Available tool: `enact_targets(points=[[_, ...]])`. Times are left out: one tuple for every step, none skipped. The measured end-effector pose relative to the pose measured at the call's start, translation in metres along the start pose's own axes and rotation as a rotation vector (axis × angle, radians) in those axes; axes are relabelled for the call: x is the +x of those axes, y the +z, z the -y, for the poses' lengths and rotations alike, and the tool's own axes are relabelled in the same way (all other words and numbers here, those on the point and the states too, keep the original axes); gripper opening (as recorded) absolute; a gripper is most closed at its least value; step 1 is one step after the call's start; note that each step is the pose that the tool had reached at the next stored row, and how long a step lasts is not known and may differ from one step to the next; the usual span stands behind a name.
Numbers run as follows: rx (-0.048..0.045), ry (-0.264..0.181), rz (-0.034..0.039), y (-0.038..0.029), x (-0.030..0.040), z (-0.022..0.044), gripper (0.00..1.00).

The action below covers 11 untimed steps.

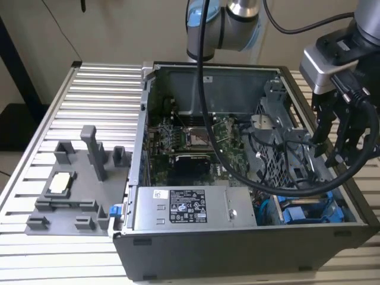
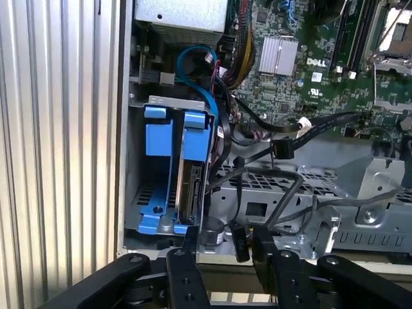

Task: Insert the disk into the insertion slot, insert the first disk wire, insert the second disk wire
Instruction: 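Insert the first disk wire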

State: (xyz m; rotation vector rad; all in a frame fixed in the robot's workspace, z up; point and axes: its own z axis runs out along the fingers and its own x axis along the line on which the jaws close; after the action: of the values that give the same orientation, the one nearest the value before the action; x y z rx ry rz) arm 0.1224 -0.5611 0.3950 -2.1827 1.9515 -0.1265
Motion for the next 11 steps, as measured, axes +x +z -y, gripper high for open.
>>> enact_targets(points=[[0.0003,0.000,0.0000,0.0002,0.0000,-0.0001,0.47],[0.0006,0.000,-0.0001,0.0005,-0.0001,-0.0002,0.47],[0.0008,0.000,-0.0002,0.0008,-0.0002,-0.0003,0.47],[0.0009,0.000,-0.0004,0.0010,-0.0003,-0.0005,0.47],[0.0010,0.000,-0.0003,0.0013,-0.0004,-0.0008,0.45],[0.0010,0.000,-0.0003,0.0013,-0.0004,-0.0008,0.45],[0.0010,0.000,-0.0004,0.0013,-0.0004,-0.0008,0.45],[0.0010,0.000,-0.0005,0.0013,-0.0004,-0.0008,0.37],[0.0010,0.000,-0.0004,0.0014,-0.0004,-0.0008,0.37],[0.0010,0.000,-0.0003,0.0014,-0.0004,-0.0008,0.37],[0.0010,0.000,-0.0003,0.0014,-0.0004,-0.0008,0.37]])
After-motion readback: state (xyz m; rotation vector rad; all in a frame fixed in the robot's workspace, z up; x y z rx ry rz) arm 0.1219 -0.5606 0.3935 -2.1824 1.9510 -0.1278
